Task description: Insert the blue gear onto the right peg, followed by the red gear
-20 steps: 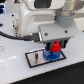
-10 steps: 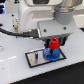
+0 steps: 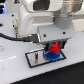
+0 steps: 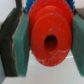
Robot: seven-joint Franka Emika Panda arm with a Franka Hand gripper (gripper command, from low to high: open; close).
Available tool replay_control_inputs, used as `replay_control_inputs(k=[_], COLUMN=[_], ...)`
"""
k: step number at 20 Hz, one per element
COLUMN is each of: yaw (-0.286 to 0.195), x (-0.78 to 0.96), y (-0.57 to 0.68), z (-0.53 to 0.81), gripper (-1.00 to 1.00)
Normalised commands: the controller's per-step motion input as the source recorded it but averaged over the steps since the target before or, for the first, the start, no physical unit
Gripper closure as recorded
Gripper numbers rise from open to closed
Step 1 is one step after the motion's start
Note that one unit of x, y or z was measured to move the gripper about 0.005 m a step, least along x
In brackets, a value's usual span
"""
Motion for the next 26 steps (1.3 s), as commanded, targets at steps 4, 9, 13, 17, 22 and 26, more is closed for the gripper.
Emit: replay_control_inputs(k=[4,9,13,17,22,26], yaw=[0.000,0.000,0.000,0.000,0.000,0.000], x=[0.12,0.16,0.12,0.02,0.03,0.06], y=[-0.04,-0.03,0.00,0.00,-0.03,-0.09], z=[-0.06,0.38,0.24,0.12,-0.12,-0.18], gripper=[1.00,1.00,1.00,1.00,1.00,1.00])
